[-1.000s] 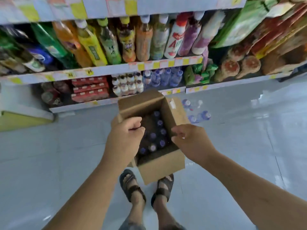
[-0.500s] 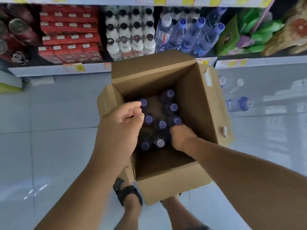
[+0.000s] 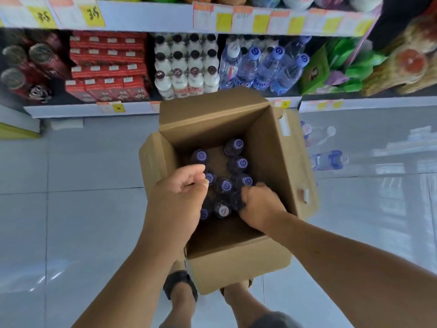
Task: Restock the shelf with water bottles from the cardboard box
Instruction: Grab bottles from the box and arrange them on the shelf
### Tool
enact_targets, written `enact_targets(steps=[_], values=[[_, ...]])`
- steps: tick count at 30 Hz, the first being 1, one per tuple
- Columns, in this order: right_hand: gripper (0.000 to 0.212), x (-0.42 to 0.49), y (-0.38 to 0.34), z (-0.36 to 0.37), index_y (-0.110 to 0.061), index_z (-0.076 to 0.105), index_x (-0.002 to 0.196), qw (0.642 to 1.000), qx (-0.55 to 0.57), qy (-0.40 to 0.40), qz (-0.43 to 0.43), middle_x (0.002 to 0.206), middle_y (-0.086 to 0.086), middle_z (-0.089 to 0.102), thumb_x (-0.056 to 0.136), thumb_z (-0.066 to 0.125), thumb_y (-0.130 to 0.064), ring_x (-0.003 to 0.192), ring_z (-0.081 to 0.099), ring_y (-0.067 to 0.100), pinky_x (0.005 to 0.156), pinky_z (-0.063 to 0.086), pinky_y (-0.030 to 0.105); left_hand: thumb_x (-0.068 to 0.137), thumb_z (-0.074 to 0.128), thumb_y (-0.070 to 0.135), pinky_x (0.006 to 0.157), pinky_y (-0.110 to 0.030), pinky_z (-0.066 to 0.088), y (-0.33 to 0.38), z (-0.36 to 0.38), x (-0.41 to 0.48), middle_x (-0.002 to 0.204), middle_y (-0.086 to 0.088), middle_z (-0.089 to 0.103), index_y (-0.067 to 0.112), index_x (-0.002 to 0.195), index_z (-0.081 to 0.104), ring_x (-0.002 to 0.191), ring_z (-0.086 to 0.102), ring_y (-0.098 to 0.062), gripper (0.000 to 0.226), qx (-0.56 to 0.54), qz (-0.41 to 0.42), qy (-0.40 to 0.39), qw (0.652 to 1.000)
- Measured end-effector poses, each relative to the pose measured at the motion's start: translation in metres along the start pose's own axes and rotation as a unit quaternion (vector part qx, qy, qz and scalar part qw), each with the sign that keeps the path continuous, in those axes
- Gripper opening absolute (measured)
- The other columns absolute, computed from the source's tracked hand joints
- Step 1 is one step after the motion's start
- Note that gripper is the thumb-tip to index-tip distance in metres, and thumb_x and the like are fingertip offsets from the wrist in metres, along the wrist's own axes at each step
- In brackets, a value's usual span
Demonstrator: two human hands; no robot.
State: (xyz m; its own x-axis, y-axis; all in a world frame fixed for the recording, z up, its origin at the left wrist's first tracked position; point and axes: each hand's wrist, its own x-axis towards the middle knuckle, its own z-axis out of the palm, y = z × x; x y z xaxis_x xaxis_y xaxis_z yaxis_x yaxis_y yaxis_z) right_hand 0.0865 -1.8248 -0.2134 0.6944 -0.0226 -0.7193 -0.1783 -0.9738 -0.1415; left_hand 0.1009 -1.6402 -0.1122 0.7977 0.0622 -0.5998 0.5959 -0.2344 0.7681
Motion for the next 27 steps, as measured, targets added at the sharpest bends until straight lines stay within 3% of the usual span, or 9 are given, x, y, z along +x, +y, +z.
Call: enact_targets(steps=[3,6,10,13,16,19,23,25,27], values=[[0.021,-0.054,-0.004,-0.053,-0.018,0.058,0.102,0.998,0.024,0.06,-0.02,0.106,0.013,0.056,0.085,0.06,-0.031,0.094,0.062,0.035,0.077,0.05,0.034,0.083,0.06,0.031,0.095,-0.034,0.054,0.033,-0.003,-0.029,0.1,0.023,0.072,0.047,0.102,0.069,0.099,0.068,0.0,0.026,0.003,0.018,-0.017,1.0],[0.011,-0.12,-0.016,-0.119,-0.02,0.062,0.09,0.987,0.055,0.14,-0.058,0.093,0.008,0.055,0.081,0.059,-0.025,0.081,0.059,0.033,0.067,0.047,0.031,0.092,0.061,0.014,0.095,-0.021,0.049,0.07,-0.008,-0.061,0.106,0.02,0.071,0.037,0.115,0.07,0.102,0.064,0.005,0.034,0.044,0.044,-0.028,0.998],[0.009,-0.212,-0.04,-0.221,-0.017,0.068,0.081,0.961,0.042,0.238,-0.133,0.074,-0.001,0.045,0.074,0.063,-0.015,0.069,0.05,0.025,0.051,0.026,0.022,0.089,0.055,-0.002,0.092,-0.013,0.045,0.129,-0.021,-0.104,0.121,0.02,0.065,0.031,0.129,0.063,0.112,0.059,0.003,0.052,0.063,0.059,-0.096,0.992],[0.012,-0.291,-0.059,-0.307,-0.026,0.066,0.079,0.955,0.076,0.241,-0.158,0.071,-0.008,0.051,0.069,0.065,-0.019,0.065,0.045,0.013,0.055,0.037,0.025,0.079,0.058,-0.001,0.079,-0.002,0.041,0.184,-0.04,-0.136,0.122,0.03,0.061,0.039,0.139,0.051,0.109,0.055,0.005,0.073,0.1,0.111,-0.177,0.973],[0.012,-0.374,-0.076,-0.392,-0.032,0.064,0.074,0.944,0.12,0.246,-0.185,0.063,-0.011,0.059,0.063,0.064,-0.026,0.063,0.054,-0.004,0.05,0.041,0.011,0.071,0.069,0.007,0.09,-0.018,0.05,0.25,-0.066,-0.168,0.124,0.03,0.063,0.043,0.141,0.047,0.113,0.06,0.005,0.081,0.08,0.163,-0.26,0.948],[0.015,-0.451,-0.093,-0.469,-0.028,0.068,0.075,0.92,0.155,0.283,-0.221,0.06,-0.017,0.061,0.06,0.065,-0.03,0.043,0.048,0.0,0.039,0.036,0.01,0.067,0.081,0.007,0.088,-0.016,0.051,0.317,-0.092,-0.208,0.126,0.021,0.065,0.033,0.134,0.05,0.117,0.061,0.0,0.079,0.016,0.237,-0.32,0.917],[0.011,-0.521,-0.113,-0.55,-0.022,0.074,0.079,0.851,0.215,0.398,-0.266,0.056,-0.009,0.058,0.069,0.07,-0.022,0.043,0.044,0.003,0.041,0.037,0.016,0.06,0.089,0.021,0.089,-0.024,0.053,0.398,-0.12,-0.257,0.131,0.012,0.064,0.033,0.133,0.054,0.121,0.061,-0.012,0.082,-0.031,0.336,-0.295,0.894],[0.013,-0.546,-0.122,-0.577,-0.016,0.075,0.084,0.806,0.266,0.443,-0.288,0.064,-0.001,0.06,0.072,0.072,-0.021,0.054,0.048,0.009,0.051,0.041,0.024,0.059,0.092,0.031,0.093,-0.04,0.054,0.434,-0.13,-0.279,0.133,0.002,0.063,0.031,0.135,0.054,0.124,0.059,-0.022,0.085,-0.053,0.371,-0.278,0.884],[0.017,-0.566,-0.128,-0.596,-0.016,0.075,0.094,0.76,0.312,0.473,-0.318,0.077,0.006,0.066,0.079,0.074,-0.024,0.065,0.054,0.01,0.06,0.046,0.029,0.062,0.092,0.038,0.093,-0.047,0.052,0.466,-0.14,-0.298,0.133,-0.004,0.062,0.027,0.136,0.052,0.123,0.059,-0.027,0.085,-0.078,0.4,-0.291,0.866]])
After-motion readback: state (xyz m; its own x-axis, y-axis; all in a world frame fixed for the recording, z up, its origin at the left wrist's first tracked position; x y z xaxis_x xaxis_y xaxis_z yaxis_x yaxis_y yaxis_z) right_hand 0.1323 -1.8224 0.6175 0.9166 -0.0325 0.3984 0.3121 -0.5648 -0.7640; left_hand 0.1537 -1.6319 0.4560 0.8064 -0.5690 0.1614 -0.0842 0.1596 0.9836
